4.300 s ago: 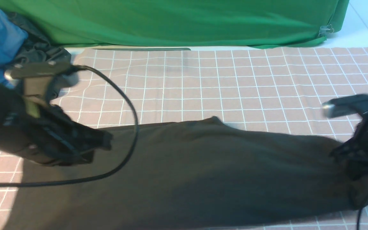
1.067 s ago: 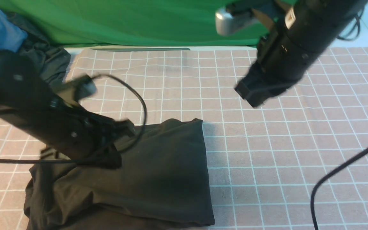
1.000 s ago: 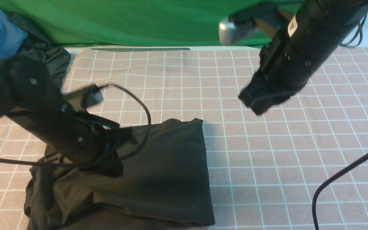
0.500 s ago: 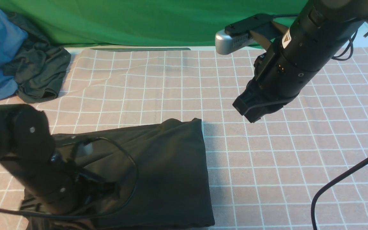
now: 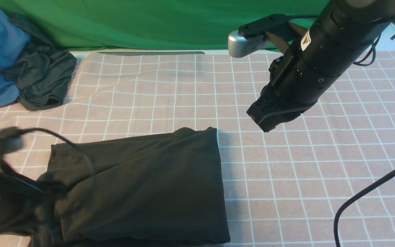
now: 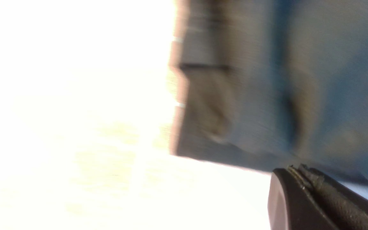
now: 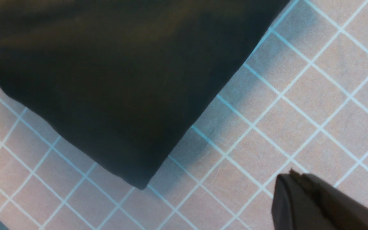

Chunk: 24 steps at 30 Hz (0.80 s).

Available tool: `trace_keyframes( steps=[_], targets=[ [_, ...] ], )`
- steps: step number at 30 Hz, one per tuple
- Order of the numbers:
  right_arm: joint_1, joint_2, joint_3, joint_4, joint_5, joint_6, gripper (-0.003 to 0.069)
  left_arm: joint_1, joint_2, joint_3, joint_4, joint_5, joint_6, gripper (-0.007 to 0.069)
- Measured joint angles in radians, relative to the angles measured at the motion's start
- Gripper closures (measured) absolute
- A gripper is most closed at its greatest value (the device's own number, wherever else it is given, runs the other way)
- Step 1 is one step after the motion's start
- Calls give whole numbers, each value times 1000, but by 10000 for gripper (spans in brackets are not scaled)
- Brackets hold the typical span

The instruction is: Fold a long-sleeved shirt over a pink coffee tablecloth.

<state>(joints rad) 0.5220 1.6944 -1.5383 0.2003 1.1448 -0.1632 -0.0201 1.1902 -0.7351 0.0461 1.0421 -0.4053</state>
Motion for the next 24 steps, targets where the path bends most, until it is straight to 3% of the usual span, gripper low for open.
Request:
trace_keyframes(
  steps=[3, 7, 11, 12, 13, 16, 17, 19, 24],
  targets=[
    [0, 0, 0, 5, -3, -3, 620, 134, 0, 0, -62, -24, 48, 610],
    [0, 0, 0, 10, -28, -8, 620, 175, 0, 11, -136, -83, 122, 582],
    [0, 0, 0, 11, -45, -25, 620, 181, 0, 58, -129, -152, 145, 458],
    [0, 0, 0, 11, -51, -28, 620, 181, 0, 78, -128, -179, 152, 392],
    [0, 0, 0, 11, -51, -29, 620, 181, 0, 80, -128, -183, 155, 382],
    [0, 0, 0, 13, -64, -46, 620, 181, 0, 130, -134, -260, 181, 193],
    [0, 0, 0, 13, -64, -46, 620, 181, 0, 130, -134, -260, 185, 193],
    [0, 0, 0, 22, -71, -48, 620, 181, 0, 163, -145, -313, 193, 101],
    [0, 0, 0, 38, -77, -51, 620, 181, 17, 205, -163, -357, 217, 77]
  ],
)
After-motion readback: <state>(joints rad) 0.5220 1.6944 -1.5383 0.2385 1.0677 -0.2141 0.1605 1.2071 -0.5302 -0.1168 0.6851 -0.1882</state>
